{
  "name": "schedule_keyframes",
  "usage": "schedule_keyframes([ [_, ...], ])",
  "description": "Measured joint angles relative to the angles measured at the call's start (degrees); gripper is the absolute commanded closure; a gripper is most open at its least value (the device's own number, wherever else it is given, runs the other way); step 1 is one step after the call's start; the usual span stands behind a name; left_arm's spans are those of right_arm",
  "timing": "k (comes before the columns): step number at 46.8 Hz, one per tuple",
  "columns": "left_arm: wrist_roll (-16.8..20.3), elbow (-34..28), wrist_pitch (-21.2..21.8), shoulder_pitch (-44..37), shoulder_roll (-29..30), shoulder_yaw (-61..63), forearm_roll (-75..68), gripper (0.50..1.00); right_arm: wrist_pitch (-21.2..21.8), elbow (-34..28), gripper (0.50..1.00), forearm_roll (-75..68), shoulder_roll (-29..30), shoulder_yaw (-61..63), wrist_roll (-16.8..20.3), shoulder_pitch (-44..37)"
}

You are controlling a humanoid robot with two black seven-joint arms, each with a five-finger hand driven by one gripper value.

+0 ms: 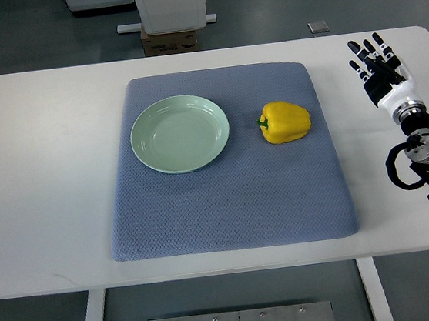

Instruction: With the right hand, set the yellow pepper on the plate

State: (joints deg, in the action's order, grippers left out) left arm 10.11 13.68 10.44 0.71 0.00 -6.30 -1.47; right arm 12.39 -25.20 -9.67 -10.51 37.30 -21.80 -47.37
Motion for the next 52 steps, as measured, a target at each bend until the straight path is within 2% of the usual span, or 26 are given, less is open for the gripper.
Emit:
schedule_keyframes([
  [52,0.0,-0.1,0.1,0.1,0.0,0.0,0.1,0.500,0.0,0.1,0.500,0.0,0.0,0.0,0.0,0.1],
])
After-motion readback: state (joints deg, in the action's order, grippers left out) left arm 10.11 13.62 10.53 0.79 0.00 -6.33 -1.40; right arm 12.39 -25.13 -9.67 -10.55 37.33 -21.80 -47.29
